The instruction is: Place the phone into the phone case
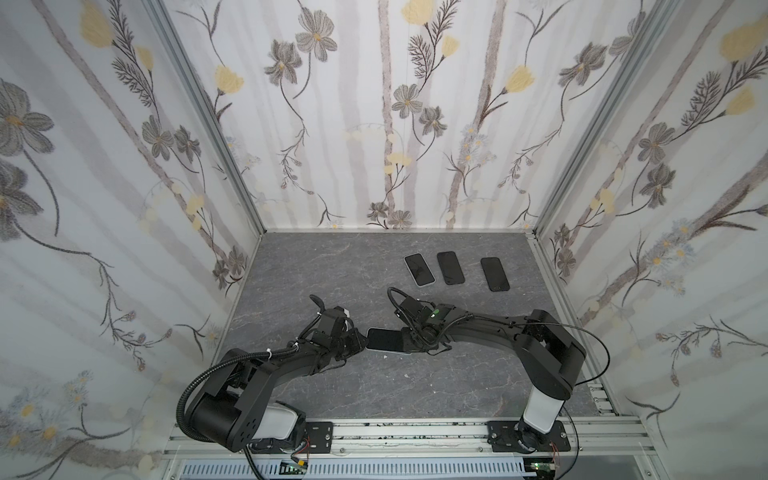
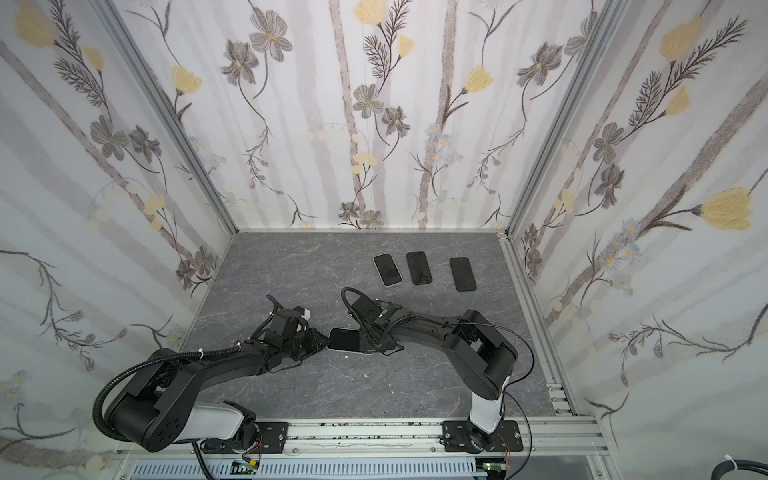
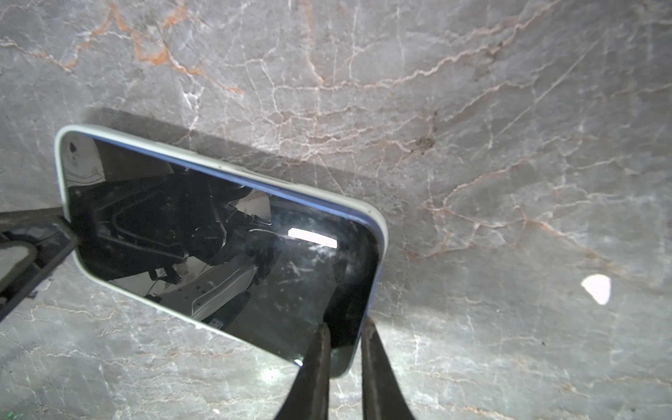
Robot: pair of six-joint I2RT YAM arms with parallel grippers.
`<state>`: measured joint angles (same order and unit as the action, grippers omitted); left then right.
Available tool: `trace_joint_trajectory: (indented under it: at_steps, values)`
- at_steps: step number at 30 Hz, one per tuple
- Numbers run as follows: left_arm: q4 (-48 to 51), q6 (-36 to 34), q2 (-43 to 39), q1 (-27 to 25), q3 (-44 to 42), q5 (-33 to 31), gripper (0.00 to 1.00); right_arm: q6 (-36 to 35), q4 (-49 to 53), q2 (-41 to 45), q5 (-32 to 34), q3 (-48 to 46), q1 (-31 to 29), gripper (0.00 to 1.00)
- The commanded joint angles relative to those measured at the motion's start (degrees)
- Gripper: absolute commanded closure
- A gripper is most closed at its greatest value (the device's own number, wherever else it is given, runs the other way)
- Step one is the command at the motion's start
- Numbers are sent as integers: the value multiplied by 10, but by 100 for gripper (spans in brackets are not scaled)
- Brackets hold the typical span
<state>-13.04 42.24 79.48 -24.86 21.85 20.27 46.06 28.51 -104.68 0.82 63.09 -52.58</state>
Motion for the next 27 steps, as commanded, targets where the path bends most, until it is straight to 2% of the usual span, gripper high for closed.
trace_joint_trajectory:
  at_steps: [1, 8, 18, 21, 27]
  values:
    - [59, -1, 7, -1, -1, -16, 78, 1, 93, -38, -4, -46, -2, 85]
    - [57, -1, 13, 0, -1, -13, 79, -7, 93, -88, 5, -73, -11, 85]
    - [62, 0, 5, 0, -2, -17, 79, -18, 136, -117, 53, -46, -17, 85]
    - [64, -1, 5, 0, -2, -17, 78, -19, 153, -124, 68, -30, -21, 80]
    - [67, -1, 2, 0, -1, -18, 79, -13, 163, -74, 58, 23, -28, 79]
